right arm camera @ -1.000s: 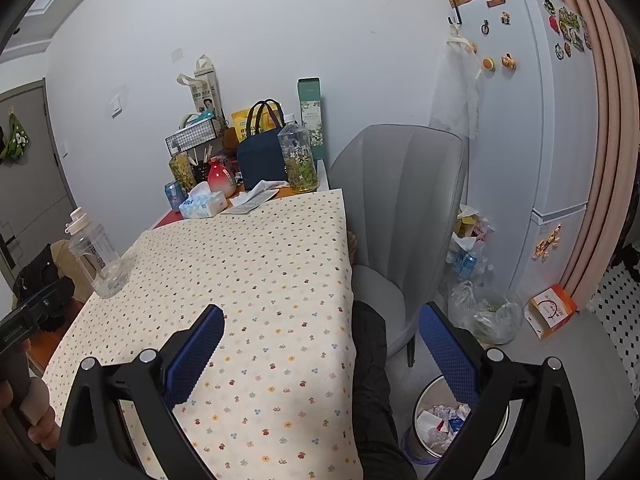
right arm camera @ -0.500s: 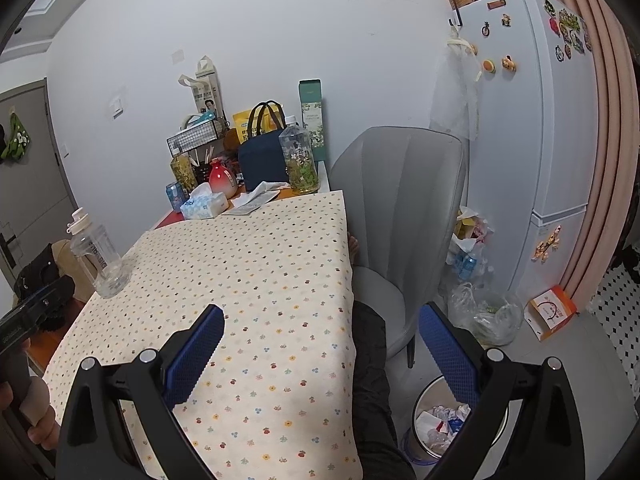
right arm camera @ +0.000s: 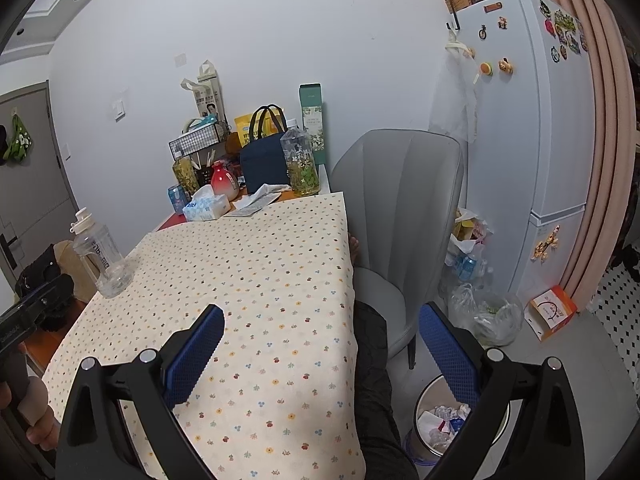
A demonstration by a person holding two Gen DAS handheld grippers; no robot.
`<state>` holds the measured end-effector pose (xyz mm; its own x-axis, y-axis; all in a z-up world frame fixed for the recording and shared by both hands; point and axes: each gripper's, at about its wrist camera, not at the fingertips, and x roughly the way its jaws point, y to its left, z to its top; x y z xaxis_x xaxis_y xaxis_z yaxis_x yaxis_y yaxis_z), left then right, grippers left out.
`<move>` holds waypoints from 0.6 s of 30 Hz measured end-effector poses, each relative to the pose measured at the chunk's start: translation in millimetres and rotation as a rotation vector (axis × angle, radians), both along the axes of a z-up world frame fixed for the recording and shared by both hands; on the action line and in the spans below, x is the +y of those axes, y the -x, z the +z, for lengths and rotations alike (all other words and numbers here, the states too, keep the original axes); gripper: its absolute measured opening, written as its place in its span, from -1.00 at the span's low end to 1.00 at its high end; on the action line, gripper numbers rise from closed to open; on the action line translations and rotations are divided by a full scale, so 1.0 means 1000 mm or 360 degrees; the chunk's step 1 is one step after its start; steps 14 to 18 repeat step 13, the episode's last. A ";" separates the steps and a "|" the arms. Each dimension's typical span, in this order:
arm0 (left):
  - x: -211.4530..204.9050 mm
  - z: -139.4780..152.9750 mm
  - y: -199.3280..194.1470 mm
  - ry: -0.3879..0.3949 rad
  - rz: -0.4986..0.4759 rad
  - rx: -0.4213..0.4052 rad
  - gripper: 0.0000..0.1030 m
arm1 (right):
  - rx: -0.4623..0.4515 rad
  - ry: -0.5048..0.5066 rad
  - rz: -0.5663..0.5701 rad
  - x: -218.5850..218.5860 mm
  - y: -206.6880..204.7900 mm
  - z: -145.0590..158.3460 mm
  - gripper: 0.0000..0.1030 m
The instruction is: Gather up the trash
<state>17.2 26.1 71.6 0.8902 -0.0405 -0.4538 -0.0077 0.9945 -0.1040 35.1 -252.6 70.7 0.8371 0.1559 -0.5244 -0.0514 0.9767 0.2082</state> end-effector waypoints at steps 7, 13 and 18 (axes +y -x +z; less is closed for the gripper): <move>-0.002 -0.004 0.006 0.0007 -0.0017 0.0001 0.88 | -0.0003 0.0011 -0.0010 0.001 0.007 -0.003 0.85; -0.001 -0.010 0.011 0.0026 -0.0024 0.0008 0.88 | 0.0003 0.0030 0.0007 0.006 0.013 -0.006 0.85; -0.001 -0.010 0.011 0.0026 -0.0024 0.0008 0.88 | 0.0003 0.0030 0.0007 0.006 0.013 -0.006 0.85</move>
